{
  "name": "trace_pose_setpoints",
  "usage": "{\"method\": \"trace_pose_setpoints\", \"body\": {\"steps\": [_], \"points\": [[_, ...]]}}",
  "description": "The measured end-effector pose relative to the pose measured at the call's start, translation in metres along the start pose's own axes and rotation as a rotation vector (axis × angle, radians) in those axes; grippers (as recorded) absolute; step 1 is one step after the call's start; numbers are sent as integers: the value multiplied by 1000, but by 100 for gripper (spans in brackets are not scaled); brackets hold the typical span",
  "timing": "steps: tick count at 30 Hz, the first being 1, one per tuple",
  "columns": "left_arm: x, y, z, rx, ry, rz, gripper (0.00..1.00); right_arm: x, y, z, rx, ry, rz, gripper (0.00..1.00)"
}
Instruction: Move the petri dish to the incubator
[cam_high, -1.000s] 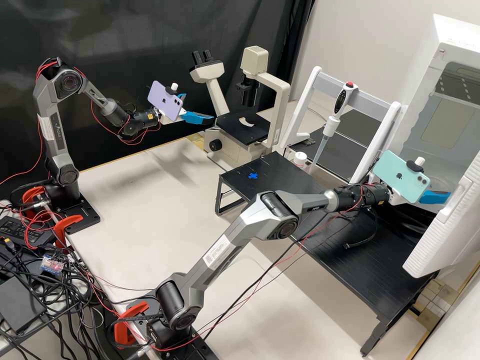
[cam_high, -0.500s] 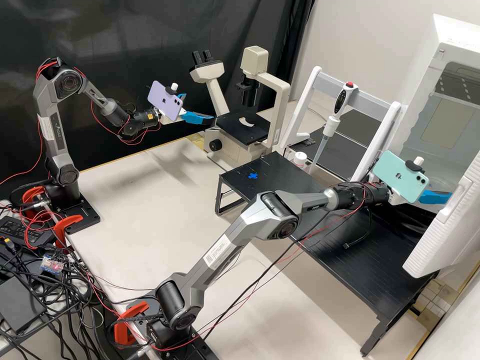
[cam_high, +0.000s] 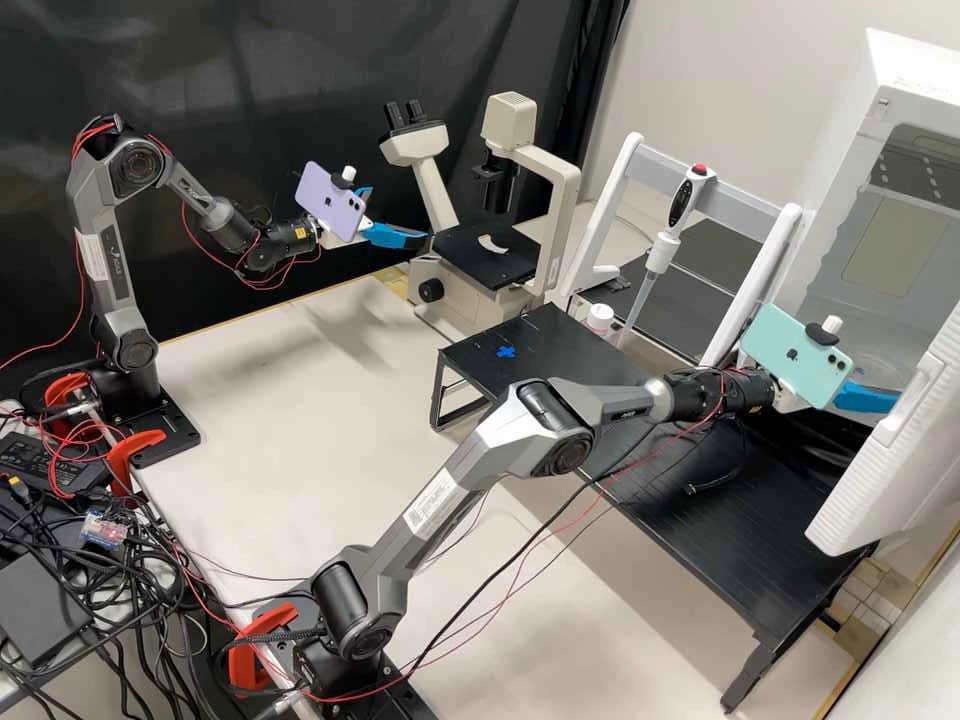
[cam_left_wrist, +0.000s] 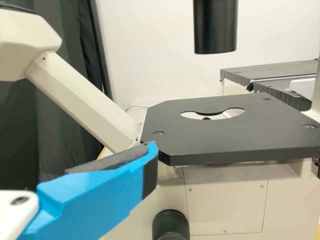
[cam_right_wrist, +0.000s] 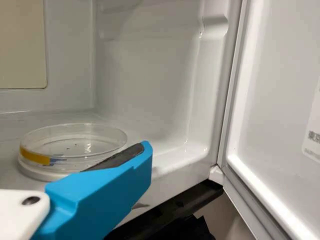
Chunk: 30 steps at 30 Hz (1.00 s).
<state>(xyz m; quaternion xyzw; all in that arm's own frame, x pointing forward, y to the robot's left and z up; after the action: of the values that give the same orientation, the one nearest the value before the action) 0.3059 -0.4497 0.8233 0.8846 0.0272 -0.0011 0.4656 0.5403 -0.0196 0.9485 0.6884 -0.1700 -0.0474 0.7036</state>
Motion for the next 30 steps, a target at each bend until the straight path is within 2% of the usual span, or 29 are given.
{"method": "trace_pose_setpoints", "body": {"steps": [1, 2, 3, 8, 10, 11, 12, 13, 15, 17, 23, 30], "points": [[0, 0, 0, 0, 0, 0, 100, -2, 0, 2, 13, 3, -2, 100], [0, 0, 0, 0, 0, 0, 100, -4, 2, 2, 2, 11, 4, 100], [0, 0, 0, 0, 0, 0, 100, -6, 2, 5, 27, 10, -1, 100], [0, 0, 0, 0, 0, 0, 100, -24, 12, 17, 54, 49, 28, 100], [0, 0, 0, 0, 0, 0, 100, -36, 16, 25, 77, 60, 30, 100], [0, 0, 0, 0, 0, 0, 100, -46, 22, 27, 75, 79, 39, 100], [0, 0, 0, 0, 0, 0, 100, -54, 22, 34, 94, 77, 31, 100], [0, 0, 0, 0, 0, 0, 100, -65, 25, 40, 87, 83, 29, 100], [0, 0, 0, 0, 0, 0, 100, -82, 30, 47, 118, 87, 33, 100], [0, 0, 0, 0, 0, 0, 100, -100, 32, 53, 132, 93, 38, 100], [0, 0, 0, 0, 0, 0, 100, -151, 28, 59, 136, 147, 54, 100], [0, 0, 0, 0, 0, 0, 100, -227, 19, 51, 128, 295, 104, 100]]}}
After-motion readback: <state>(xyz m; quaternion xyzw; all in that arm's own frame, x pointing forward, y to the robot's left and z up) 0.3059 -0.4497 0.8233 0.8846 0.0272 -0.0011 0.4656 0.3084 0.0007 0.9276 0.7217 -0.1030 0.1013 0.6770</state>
